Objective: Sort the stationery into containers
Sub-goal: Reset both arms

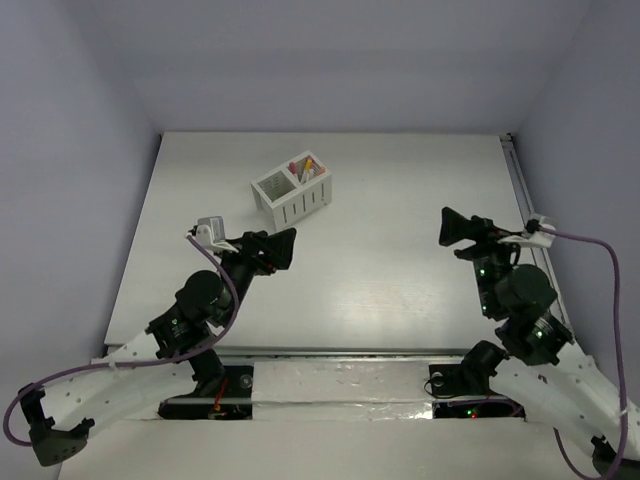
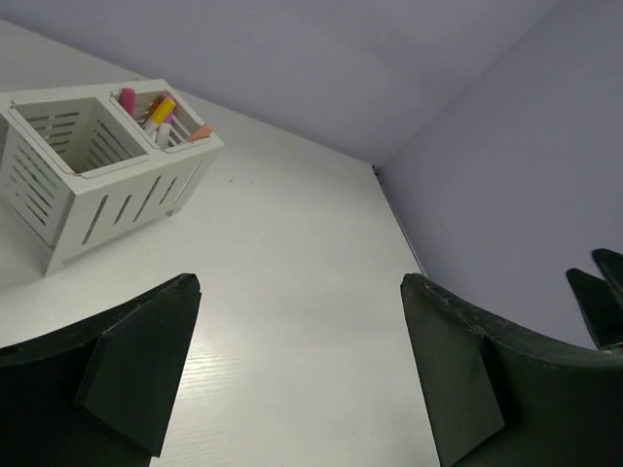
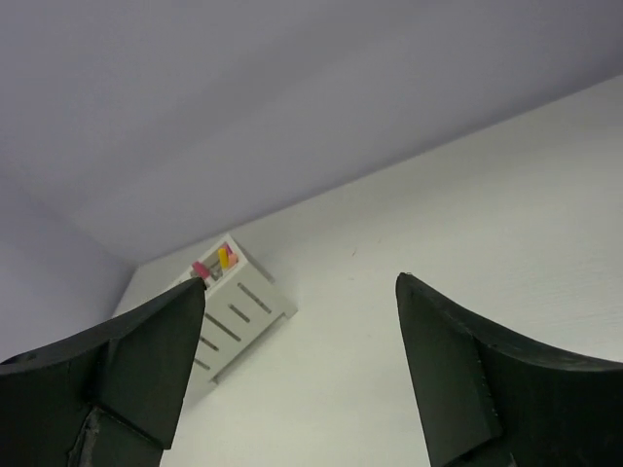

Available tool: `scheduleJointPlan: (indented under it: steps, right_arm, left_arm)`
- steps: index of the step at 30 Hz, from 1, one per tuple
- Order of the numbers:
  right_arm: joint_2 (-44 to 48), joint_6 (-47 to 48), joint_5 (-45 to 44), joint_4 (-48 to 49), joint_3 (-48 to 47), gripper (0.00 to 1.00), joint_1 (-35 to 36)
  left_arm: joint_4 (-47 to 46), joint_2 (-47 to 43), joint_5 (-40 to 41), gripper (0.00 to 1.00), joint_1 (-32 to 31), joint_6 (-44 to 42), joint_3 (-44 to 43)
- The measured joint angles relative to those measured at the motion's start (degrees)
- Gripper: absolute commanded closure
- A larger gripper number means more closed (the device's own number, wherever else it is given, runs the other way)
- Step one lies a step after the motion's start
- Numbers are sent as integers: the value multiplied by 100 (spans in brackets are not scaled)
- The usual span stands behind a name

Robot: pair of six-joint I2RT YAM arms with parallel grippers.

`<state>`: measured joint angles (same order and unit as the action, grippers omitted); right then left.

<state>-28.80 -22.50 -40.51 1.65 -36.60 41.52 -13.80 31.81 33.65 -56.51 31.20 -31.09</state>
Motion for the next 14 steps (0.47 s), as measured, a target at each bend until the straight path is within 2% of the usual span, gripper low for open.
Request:
scheduleJointPlan:
  steps: [4, 14]
  right_arm:
    - [686, -216, -157, -470, 4, 15, -2]
    - [1237, -715, -72, -1327, 323, 16, 0]
  left_arm:
    - [455, -282, -7, 17, 0, -15, -142]
    - [1318, -1320, 120, 16, 0, -70, -433]
